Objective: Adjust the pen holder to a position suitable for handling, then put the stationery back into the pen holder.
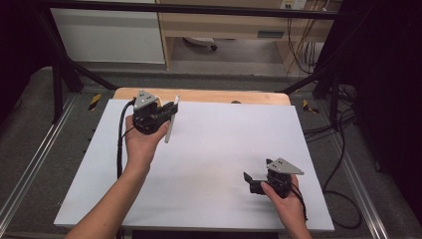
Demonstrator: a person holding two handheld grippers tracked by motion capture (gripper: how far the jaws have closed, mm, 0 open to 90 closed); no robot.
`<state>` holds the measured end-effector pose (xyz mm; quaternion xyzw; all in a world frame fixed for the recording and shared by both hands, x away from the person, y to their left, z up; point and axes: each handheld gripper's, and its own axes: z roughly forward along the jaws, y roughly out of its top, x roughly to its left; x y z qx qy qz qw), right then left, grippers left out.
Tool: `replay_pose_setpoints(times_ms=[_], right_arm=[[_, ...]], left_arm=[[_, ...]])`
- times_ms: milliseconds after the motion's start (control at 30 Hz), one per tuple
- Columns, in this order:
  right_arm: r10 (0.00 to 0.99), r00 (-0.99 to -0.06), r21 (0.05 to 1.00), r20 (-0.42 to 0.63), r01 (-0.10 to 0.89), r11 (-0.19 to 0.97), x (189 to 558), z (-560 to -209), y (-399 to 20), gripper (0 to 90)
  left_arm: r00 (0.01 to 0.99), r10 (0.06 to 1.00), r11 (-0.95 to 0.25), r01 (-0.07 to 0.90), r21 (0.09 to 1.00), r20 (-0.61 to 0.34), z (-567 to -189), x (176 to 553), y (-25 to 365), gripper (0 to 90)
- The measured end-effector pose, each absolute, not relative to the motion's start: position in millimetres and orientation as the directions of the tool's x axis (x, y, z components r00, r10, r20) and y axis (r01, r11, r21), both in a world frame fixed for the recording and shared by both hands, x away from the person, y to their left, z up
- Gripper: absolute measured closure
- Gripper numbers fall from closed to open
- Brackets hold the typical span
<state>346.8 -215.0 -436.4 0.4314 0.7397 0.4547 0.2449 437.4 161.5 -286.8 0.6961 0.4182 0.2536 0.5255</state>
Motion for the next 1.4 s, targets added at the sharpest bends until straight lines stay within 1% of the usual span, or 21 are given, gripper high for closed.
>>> replay_pose_setpoints(times_ms=[533,933,1133,1233,1400], right_arm=[[0.860,-0.510,0.884,0.026,0.414,0.218,347.2,-436.7,-214.9,3.8],[0.861,-0.508,0.885,0.027,0.412,0.216,346.2,-435.6,-215.2,3.8],[0.862,-0.507,0.887,0.024,0.409,0.215,345.6,-435.8,-216.3,3.8],[0.860,-0.510,0.888,0.026,0.407,0.214,344.8,-435.2,-215.7,3.7],[0.858,-0.512,0.888,0.024,0.406,0.217,344.9,-435.4,-214.7,3.7]], left_arm=[[0.508,0.859,-0.084,0.269,0.959,-0.067,-265.4,444.3,174.9,79.6],[0.486,0.870,-0.051,0.251,0.967,-0.080,-257.8,448.9,188.7,79.6],[0.483,0.873,-0.065,0.244,0.968,-0.063,-253.3,451.7,190.7,79.6],[0.478,0.878,-0.096,0.236,0.967,-0.029,-249.6,454.7,191.6,79.5],[0.473,0.881,-0.113,0.218,0.969,-0.004,-240.5,460.9,194.7,79.5]])
